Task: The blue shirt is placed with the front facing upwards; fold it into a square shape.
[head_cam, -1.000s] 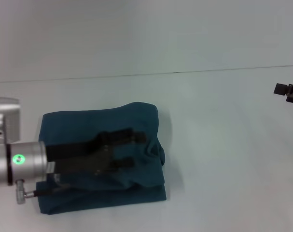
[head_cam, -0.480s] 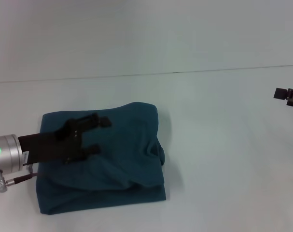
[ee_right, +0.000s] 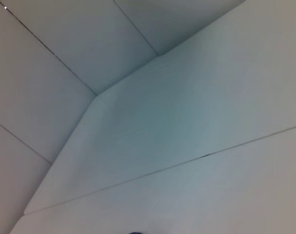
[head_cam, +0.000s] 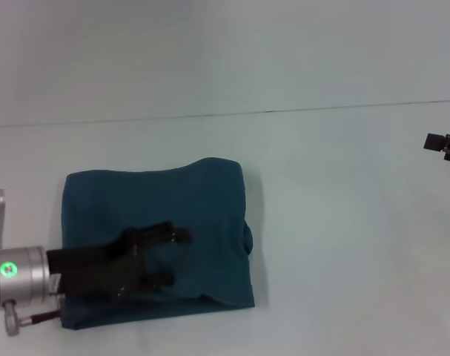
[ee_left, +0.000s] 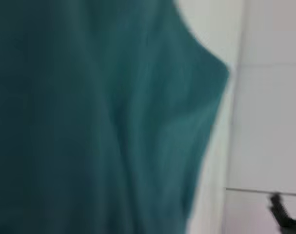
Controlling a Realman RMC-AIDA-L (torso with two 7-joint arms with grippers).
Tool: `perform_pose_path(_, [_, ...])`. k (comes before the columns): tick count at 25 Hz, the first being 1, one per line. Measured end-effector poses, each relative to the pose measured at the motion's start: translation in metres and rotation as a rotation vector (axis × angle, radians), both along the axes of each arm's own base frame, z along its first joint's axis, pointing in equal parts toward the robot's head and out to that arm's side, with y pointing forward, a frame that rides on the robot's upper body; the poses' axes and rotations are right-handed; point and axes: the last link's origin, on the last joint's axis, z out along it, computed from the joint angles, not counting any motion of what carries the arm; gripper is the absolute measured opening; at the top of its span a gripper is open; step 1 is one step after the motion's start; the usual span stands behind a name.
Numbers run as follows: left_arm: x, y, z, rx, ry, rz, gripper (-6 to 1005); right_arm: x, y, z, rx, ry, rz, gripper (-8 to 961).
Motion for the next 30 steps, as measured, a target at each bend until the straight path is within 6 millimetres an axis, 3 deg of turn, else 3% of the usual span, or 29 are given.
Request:
perform_pose_path(5, [0.01, 0.004, 0.023, 0.059, -0.063, -0.08, 932, -0.002, 0.002, 0.0, -0.002, 0.0, 0.006, 915])
perform_pose_path(10, [0.011, 0.006, 0.017, 0.056, -0.041, -0.082, 931, -0.003, 0.003, -0.002, -0.004, 0.004, 0.008, 915])
perform_pose_path(18, [-0.01, 0.009, 0.031, 0.19, -0.033, -0.012, 931, -0.005, 0.004, -0.004, -0.013, -0.002, 0.02, 915])
perform_pose_path(30, [-0.046, -0.006, 0.053, 0.219, 0.056, 0.045, 930, -0.002, 0.003, -0.005, -0.025, -0.024, 0.01, 915])
